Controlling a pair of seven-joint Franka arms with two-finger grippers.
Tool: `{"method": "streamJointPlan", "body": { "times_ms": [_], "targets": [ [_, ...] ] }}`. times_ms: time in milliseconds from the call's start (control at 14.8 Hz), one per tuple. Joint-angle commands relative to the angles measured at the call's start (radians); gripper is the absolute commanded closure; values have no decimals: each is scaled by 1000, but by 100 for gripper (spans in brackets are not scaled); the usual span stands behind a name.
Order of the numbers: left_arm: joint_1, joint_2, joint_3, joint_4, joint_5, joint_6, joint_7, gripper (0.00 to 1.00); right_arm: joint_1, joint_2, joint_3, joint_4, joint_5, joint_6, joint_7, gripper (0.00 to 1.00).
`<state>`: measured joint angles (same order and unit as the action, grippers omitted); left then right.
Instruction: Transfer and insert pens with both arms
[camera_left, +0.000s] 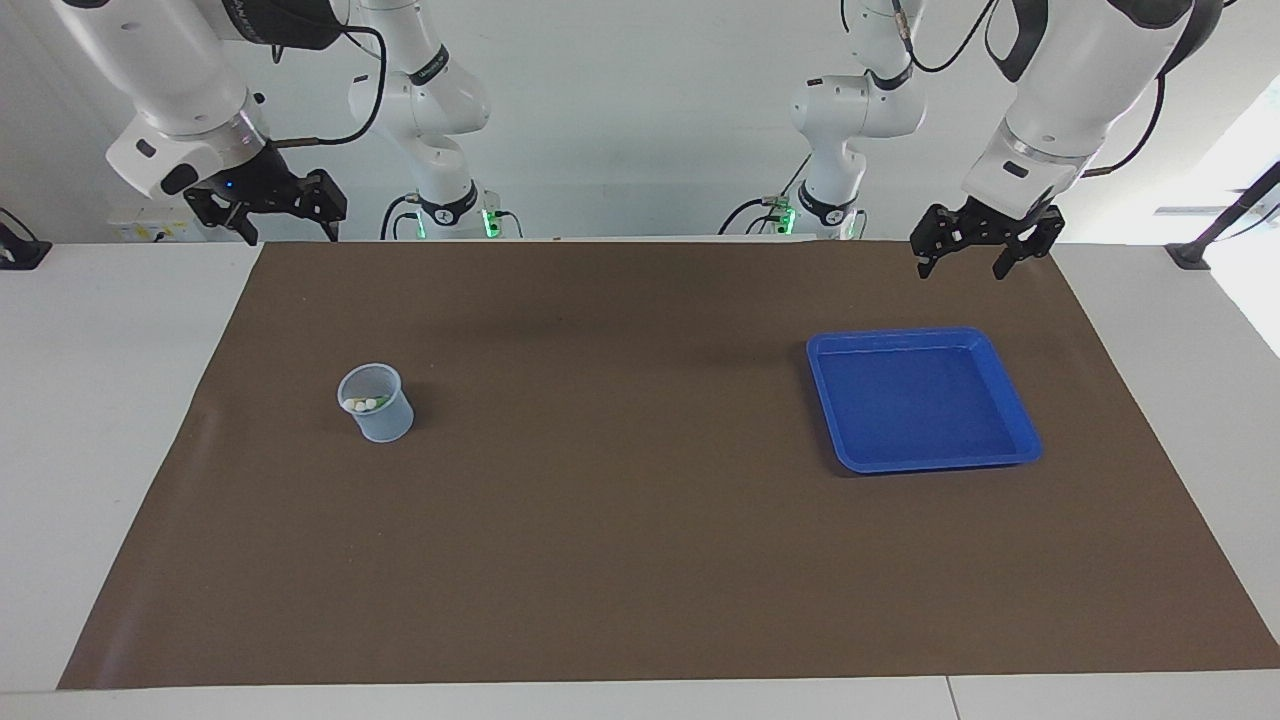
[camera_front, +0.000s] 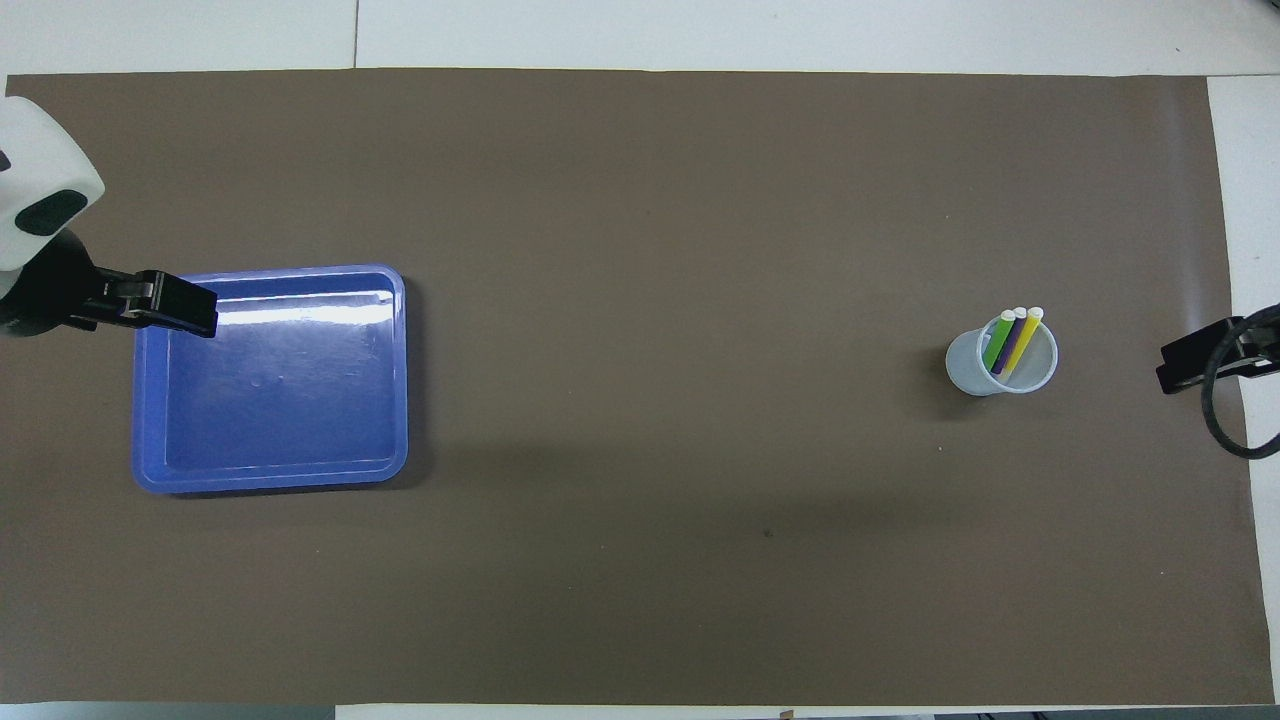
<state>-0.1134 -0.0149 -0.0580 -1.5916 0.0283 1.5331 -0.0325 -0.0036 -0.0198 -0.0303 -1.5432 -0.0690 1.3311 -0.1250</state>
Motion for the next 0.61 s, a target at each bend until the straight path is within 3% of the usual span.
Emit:
{"method": "streamJointPlan", "body": {
  "times_ms": [0,540],
  "targets": [
    [4,-23,0,-21,-11,4,3,0,19,-34,-14,-23,-5,22,25,0],
    [6,-23,0,-19,-11,6,-1,0,-18,-31,-19,-25,51,34,22,0]
  ]
}}
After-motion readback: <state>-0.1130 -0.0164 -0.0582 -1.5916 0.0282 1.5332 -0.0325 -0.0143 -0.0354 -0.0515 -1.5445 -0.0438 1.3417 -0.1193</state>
